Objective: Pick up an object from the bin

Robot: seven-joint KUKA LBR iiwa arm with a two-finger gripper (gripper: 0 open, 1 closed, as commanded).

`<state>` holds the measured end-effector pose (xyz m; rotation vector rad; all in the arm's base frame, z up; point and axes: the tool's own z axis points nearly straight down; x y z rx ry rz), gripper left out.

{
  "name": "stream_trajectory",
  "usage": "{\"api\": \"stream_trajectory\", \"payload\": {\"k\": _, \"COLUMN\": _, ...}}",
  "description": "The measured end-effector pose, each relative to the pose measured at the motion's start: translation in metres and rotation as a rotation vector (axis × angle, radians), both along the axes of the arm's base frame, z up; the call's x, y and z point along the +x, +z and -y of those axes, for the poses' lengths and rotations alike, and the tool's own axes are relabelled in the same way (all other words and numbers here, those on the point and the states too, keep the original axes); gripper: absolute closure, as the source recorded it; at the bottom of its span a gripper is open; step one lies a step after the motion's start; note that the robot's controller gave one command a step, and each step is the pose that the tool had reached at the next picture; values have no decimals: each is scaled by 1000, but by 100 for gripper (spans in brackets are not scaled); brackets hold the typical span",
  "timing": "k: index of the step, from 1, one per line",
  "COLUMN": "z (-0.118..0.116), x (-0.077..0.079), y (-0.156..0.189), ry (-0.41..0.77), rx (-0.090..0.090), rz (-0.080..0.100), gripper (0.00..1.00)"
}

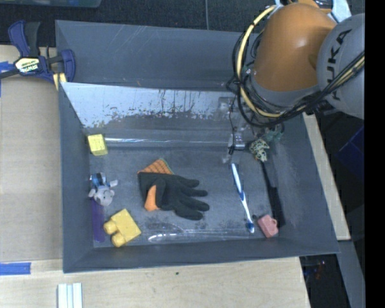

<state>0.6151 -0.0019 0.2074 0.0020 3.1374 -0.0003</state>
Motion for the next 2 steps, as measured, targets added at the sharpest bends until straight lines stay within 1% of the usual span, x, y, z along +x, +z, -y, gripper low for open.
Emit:
{"api": "stream_trajectory", "payload": {"k": 1, "z": -62, "x": -23, "y": -92, "ry": 44, "rx": 0, "rz": 4, "gripper": 0}}
{"api": "stream_trajectory", "payload": {"k": 2, "z": -80, "x": -34, "y": -79, "ry": 65, "rx": -1, "rz": 9, "gripper": 0}}
